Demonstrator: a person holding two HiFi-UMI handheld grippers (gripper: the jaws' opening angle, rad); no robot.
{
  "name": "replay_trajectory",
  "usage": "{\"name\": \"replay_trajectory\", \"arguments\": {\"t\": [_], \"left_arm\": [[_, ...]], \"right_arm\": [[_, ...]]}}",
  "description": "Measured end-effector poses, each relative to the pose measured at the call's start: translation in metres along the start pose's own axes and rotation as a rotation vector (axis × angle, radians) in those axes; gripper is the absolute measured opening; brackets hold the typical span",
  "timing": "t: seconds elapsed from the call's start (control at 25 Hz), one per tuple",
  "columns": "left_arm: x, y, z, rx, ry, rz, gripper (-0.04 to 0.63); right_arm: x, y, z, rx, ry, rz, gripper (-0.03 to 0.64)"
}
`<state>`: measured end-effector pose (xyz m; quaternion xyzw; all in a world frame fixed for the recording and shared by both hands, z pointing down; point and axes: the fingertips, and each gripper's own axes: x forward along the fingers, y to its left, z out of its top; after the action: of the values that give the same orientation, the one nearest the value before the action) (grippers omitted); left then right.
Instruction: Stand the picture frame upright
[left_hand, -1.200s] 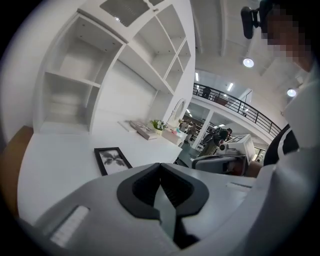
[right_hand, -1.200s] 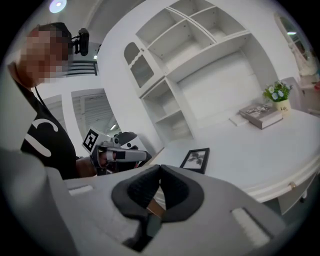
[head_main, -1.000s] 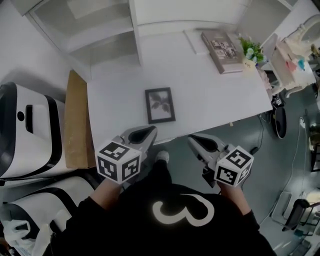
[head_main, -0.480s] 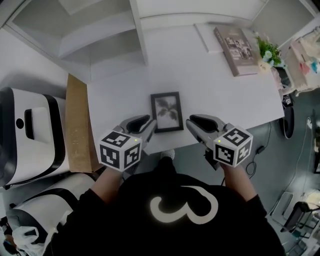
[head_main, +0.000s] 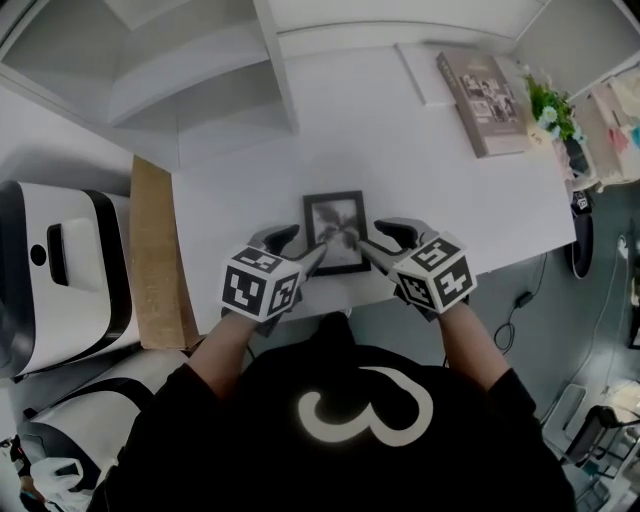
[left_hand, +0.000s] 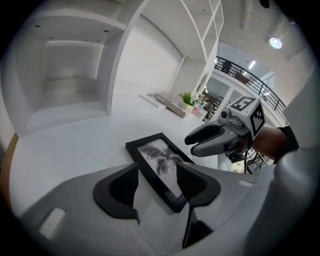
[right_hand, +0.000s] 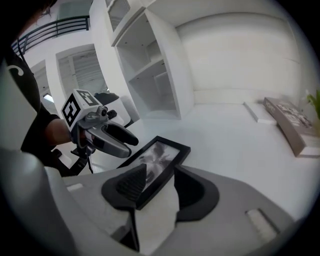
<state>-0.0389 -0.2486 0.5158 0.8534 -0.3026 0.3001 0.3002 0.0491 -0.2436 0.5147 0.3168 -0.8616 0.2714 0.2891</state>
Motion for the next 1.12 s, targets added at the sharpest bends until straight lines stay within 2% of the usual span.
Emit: {"name": "replay_trajectory", "arguments": {"t": [0.32, 0.56, 0.8, 0.92, 1.12], "left_arm": [[0.018, 0.013, -0.005, 0.052, 0.068, 0.053, 0.224], [0.023, 0.018, -0.011, 0.064, 0.102, 0.084, 0.221], [0.023, 0.016, -0.012, 0.083, 0.119, 0.098, 0.215], [0.024, 0.013, -0.013, 0.095, 0.124, 0.096, 0.187], [0.024, 0.011, -0.013, 0.084, 0.112, 0.104, 0.182]], "right_arm": [[0.020, -0.009, -0.007, -0.040, 0.070, -0.011, 0.178], [0.027, -0.010, -0.011, -0.078, 0.100, -0.019, 0.178], [0.028, -0.007, -0.013, -0.114, 0.106, -0.013, 0.169], [0.028, -0.005, -0.013, -0.099, 0.094, -0.004, 0.169], [0.026, -0.004, -0.015, -0.076, 0.076, 0.003, 0.167]]}}
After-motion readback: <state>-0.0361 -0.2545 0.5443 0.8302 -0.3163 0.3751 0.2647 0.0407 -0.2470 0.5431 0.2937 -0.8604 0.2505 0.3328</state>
